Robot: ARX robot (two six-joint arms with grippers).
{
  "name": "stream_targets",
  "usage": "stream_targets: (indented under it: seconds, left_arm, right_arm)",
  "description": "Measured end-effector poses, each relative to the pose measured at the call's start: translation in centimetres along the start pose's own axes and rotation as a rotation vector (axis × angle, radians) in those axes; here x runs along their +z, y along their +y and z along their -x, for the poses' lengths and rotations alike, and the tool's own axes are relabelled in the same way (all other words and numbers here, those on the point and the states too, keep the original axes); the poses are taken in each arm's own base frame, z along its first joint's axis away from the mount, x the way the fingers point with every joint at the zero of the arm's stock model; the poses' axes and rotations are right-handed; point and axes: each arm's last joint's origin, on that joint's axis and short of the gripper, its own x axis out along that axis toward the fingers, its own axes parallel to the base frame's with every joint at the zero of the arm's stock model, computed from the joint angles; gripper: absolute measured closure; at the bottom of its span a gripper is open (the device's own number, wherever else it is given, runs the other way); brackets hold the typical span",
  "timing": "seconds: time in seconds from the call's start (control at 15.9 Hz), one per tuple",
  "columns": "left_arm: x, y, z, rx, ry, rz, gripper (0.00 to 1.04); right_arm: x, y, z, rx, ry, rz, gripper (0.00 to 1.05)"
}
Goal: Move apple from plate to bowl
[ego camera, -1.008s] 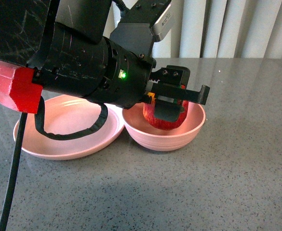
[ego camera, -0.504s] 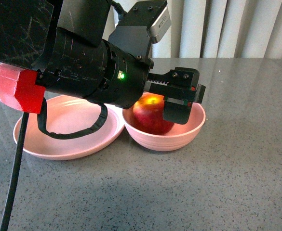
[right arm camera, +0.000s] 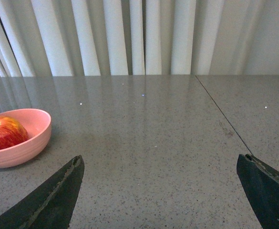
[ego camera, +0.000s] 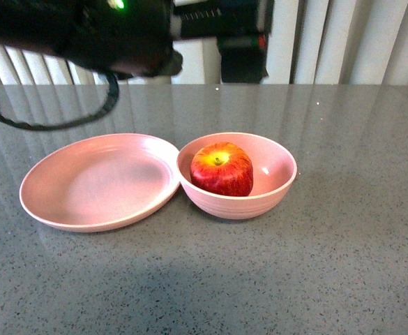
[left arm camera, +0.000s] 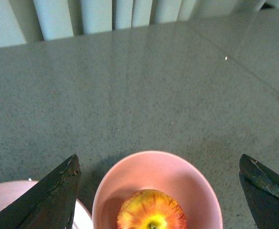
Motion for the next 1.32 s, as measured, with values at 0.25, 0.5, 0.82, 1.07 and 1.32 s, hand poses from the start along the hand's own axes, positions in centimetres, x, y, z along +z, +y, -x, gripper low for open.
stream_targets:
  seconds: [0.25,0.5,0.82,1.07,1.32]
  left_arm:
    - [3.8,2.0,7.3,0.095,-0.237,0.061,0.07]
    - [4.5,3.2,16.7,0.386,-0.403,0.039,0.17]
    - [-5.0,4.3,18.9,0.576,-0.349,-0.002,0.75]
    - [-9.1,4.5,20.3,0.567,-0.358,-0.005,1.04]
    - [-11.5,4.3,21.2,0.577,-0.365,-0.006,1.04]
  right_arm:
    - [0.0,0.0,0.0,0.0,0.0,0.0,0.07]
    - [0.0,0.0,0.0,0.0,0.0,0.0,0.07]
    - [0.0,0.0,0.0,0.0,0.0,0.0,0.07]
    - [0.0,0.0,0.0,0.0,0.0,0.0,0.07]
    - [0.0,0.0,0.0,0.0,0.0,0.0,0.07]
